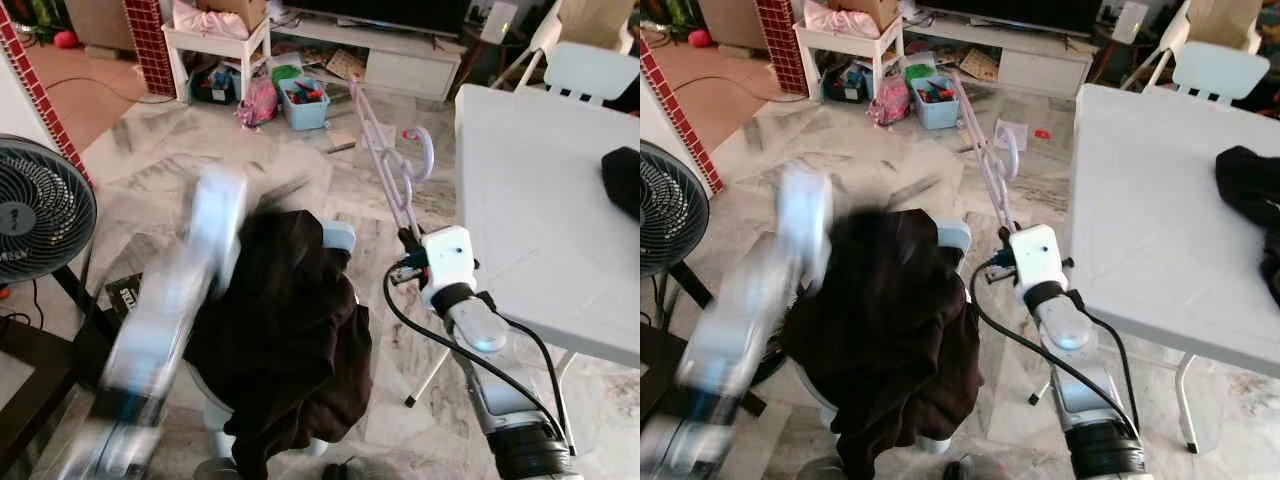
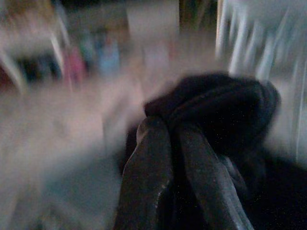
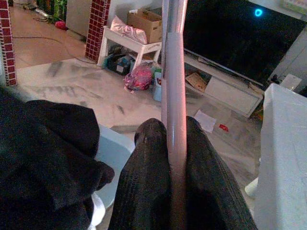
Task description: Hang hanger
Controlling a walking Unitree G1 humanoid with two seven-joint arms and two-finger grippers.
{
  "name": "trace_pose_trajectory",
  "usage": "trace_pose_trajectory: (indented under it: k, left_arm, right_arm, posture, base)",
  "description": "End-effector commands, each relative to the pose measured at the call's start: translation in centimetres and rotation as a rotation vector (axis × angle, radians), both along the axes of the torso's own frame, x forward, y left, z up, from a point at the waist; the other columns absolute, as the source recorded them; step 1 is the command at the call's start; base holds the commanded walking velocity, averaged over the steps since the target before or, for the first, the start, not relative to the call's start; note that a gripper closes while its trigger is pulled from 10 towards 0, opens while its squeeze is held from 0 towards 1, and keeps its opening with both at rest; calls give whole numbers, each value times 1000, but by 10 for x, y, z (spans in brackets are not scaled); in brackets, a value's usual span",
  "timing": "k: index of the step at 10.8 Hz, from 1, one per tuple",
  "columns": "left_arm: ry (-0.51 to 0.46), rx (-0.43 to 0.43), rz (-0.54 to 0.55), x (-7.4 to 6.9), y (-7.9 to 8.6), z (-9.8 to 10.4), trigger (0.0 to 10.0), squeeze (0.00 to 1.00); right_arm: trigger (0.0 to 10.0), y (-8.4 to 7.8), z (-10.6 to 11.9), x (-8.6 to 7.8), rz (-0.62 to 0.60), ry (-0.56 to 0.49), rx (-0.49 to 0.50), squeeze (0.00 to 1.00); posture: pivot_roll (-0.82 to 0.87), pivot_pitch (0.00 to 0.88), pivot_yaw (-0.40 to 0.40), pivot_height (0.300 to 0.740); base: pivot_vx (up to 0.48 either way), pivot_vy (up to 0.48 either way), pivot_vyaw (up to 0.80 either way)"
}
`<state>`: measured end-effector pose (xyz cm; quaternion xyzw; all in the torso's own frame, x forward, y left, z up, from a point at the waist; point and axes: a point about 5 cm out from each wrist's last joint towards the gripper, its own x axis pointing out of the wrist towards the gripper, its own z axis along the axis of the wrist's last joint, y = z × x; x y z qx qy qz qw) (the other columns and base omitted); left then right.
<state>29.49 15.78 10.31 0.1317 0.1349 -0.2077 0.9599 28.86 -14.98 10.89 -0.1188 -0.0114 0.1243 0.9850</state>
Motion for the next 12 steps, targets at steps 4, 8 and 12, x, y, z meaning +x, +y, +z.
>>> trace_pose_trajectory:
  k: [4,8,12]
  left_arm:
    - [382,181,15,-50,31,-61,10000,0]
    - [382,241,36,-49,35,-69,10000,0]
    - [17,-22,45,-20,5,-16,10000,0]
  right_arm:
    - [10000,0,2,3,13,-13,-9,0]
    - [10000,-2,4,3,23,-12,-22,0]
    - [10000,-1,3,1,12,-11,-8,0]
  posture:
    - [4,0,-95,740]
    - [-9,0,-106,740]
    - [-13,0,-105,740]
  base:
    - [0,0,0]
    - [0,0,0]
    - [0,0,0]
